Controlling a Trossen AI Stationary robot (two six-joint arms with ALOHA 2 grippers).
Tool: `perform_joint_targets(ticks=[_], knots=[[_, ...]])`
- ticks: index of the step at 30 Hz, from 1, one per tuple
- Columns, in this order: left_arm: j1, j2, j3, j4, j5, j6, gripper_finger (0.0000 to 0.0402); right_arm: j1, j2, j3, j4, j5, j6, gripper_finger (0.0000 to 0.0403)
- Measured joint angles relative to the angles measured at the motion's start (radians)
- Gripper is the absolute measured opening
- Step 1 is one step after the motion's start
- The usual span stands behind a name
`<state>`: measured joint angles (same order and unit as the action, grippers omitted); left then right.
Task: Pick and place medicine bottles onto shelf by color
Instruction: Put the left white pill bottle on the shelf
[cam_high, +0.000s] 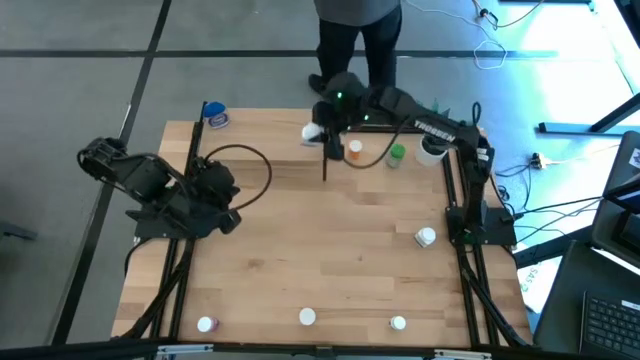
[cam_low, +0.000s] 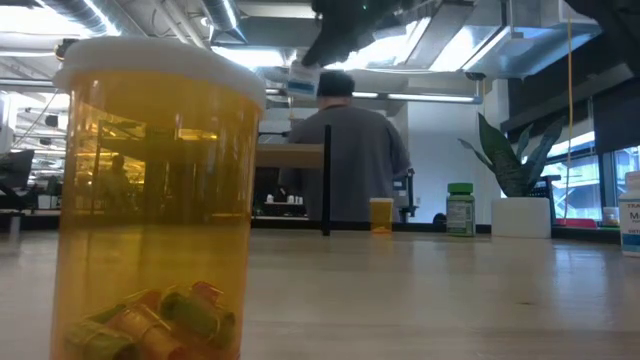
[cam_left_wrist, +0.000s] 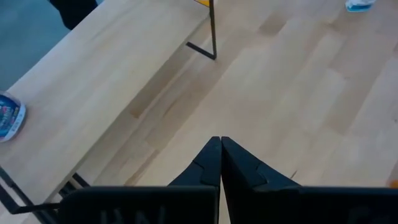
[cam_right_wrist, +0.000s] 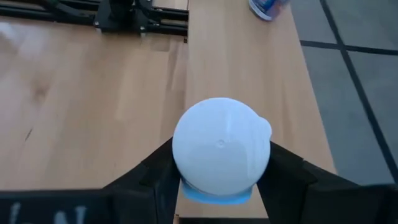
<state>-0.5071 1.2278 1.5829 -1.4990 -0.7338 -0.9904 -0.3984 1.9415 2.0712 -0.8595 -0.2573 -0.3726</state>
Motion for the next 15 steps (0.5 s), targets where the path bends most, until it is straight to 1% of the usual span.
perform_joint_targets(ticks=[5,9,15], knots=[[0.021,0.001,0.0,-0.001,0.0,0.002,0.0,-0.064,0.03,0.0,0.035,-0.023,-0.025,0.0177],[0.047,0.01,0.0,0.0,0.0,-0.001,0.0,-0.084,0.076,0.0,0.09,-0.028,-0.031,0.0177],[0.064,0.009,0.0,0.005,0.001,-0.004,0.0,-0.124,0.138,0.0,0.105,-0.016,-0.056,0.0177]])
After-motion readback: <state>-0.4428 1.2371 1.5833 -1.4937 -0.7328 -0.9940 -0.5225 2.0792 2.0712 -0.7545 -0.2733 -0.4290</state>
